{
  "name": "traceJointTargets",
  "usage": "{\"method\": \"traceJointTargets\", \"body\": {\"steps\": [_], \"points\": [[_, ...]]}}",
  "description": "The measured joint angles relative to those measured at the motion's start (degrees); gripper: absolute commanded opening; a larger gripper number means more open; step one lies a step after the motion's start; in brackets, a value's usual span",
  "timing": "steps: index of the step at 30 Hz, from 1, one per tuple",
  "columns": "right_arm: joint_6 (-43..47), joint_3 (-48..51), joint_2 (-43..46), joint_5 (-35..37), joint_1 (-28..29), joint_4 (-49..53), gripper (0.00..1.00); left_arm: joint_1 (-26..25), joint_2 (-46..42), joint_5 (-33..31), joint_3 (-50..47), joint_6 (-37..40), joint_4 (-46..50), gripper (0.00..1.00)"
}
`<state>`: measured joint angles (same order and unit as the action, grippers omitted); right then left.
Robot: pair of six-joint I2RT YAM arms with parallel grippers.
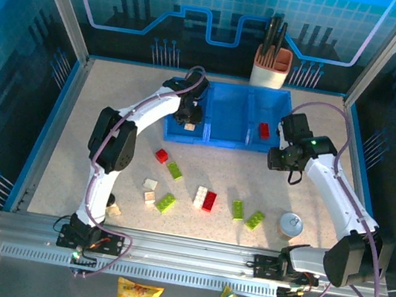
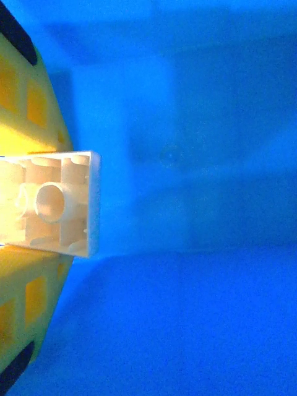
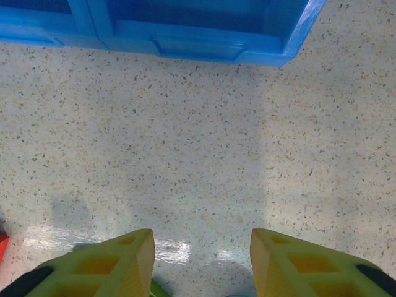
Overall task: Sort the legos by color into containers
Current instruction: Place the lego in the container.
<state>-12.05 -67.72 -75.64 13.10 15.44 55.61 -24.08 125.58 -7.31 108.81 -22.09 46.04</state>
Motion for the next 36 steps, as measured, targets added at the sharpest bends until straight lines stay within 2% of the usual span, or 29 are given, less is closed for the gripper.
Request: {"method": "traceJointTargets", "body": {"steps": [17, 36], "points": [[-1.7, 2.2, 0.4, 0.0, 2.2, 1.0, 0.46, 3.9, 10.4, 0.5, 6.7, 0.2, -1.3, 0.39], [-3.8, 2.3, 0.5, 1.2, 7.3, 2.9, 0.46, 3.9, 11.3, 1.8, 9.0, 1.3, -1.3, 0.48]]}}
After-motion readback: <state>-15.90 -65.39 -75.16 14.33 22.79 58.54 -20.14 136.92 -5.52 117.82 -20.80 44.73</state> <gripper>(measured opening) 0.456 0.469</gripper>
